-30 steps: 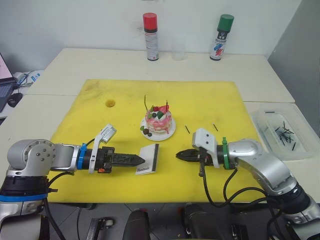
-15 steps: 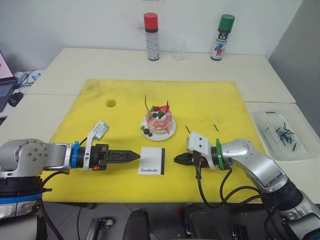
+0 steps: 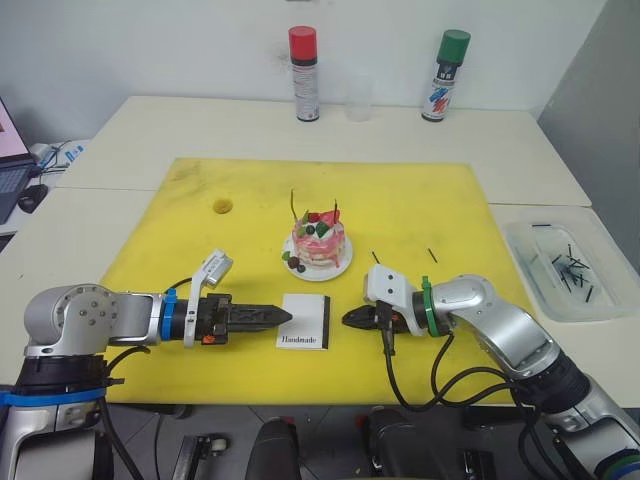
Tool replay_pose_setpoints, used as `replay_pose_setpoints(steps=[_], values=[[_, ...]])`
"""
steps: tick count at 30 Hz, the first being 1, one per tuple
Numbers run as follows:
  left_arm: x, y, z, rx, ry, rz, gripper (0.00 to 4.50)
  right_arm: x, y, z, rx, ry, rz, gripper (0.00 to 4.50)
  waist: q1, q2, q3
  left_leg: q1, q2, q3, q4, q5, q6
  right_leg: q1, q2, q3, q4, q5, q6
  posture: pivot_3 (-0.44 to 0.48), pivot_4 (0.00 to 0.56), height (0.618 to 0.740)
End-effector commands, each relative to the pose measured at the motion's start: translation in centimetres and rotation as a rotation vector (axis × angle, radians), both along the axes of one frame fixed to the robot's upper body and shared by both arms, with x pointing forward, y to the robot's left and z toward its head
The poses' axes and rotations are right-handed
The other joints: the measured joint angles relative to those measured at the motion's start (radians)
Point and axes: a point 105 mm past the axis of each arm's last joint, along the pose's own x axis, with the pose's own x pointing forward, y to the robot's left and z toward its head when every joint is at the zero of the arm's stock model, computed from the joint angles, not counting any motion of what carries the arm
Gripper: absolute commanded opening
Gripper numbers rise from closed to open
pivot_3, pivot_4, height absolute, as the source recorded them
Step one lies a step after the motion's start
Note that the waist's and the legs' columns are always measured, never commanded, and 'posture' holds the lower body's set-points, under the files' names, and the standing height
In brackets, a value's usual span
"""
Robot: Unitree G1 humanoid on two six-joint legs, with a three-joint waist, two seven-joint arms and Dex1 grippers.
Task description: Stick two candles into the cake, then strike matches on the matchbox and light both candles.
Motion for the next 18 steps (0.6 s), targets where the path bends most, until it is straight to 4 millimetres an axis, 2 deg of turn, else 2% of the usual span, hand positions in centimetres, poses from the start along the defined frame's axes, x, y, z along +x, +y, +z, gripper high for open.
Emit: replay_pose_setpoints(steps=[1, 12, 18], values=[[-0.4, -0.5, 0.2, -0.01, -0.003, -0.029, 4.5, -0.2, 0.8, -0.2, -0.008, -0.016, 0.04, 0.03, -0.001, 0.0, 0.0, 0.0, 0.0, 0.0, 0.0, 0.0, 0.0, 0.0, 0.0, 0.0, 0.0, 0.0, 0.0, 0.0, 0.15, 0.684], [-1.0, -0.6, -1.6, 0.0, 0.034, -0.013, 4.5, -0.3, 3.9, -0.1, 0.033, -0.032, 0.104, 0.03, -0.01, 0.0, -0.001, 0.002, 0.0, 0.0, 0.0, 0.0, 0.0, 0.001, 0.0, 0.0, 0.001, 0.0, 0.0, 0.0, 0.15, 0.684], [-1.3, -0.9, -2.0, -0.004, 0.035, -0.016, 4.5, -0.6, 4.8, 0.3, 0.054, -0.035, 0.127, 0.03, -0.016, 0.0, -0.001, 0.002, 0.0, 0.0, 0.0, 0.0, 0.0, 0.001, 0.0, 0.0, 0.001, 0.0, 0.0, 0.0, 0.15, 0.684]])
